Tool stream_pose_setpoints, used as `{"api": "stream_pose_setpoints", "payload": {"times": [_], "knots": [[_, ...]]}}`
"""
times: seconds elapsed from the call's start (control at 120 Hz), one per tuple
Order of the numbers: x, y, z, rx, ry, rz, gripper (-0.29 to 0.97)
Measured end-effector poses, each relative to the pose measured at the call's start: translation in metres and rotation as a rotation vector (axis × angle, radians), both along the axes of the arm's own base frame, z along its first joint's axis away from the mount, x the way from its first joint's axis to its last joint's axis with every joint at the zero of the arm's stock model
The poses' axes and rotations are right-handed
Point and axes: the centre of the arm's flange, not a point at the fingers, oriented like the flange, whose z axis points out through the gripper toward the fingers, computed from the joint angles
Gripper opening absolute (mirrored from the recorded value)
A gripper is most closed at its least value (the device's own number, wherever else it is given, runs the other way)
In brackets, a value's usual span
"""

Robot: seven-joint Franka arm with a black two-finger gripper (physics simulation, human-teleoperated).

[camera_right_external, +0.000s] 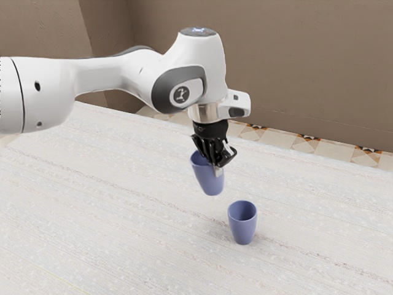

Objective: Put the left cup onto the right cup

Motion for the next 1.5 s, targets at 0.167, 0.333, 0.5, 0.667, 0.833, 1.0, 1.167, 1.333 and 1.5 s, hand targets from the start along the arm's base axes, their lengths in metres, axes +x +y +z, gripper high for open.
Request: {"api": "stream_pose_setpoints", "payload": {"times": [0.167, 0.333, 0.5, 0.667, 0.833, 1.0, 1.167, 1.333, 1.5], "knots": [[0.002, -0.011, -0.002, -0.002, -0.002, -0.014, -0.10], [0.002, -0.026, -0.008, -0.003, 0.001, -0.035, -0.10], [-0.001, -0.038, -0.012, -0.005, 0.006, -0.054, -0.10], [-0.003, -0.048, -0.020, -0.005, 0.014, -0.069, -0.10], [0.002, -0.052, -0.022, -0.011, 0.005, -0.070, -0.10], [0.007, -0.053, -0.023, -0.013, -0.001, -0.070, -0.10], [0.011, -0.055, -0.028, -0.012, -0.001, -0.070, -0.10], [0.015, -0.057, -0.031, -0.005, -0.004, -0.074, -0.10], [0.019, -0.059, -0.037, 0.000, -0.001, -0.076, -0.10]]}}
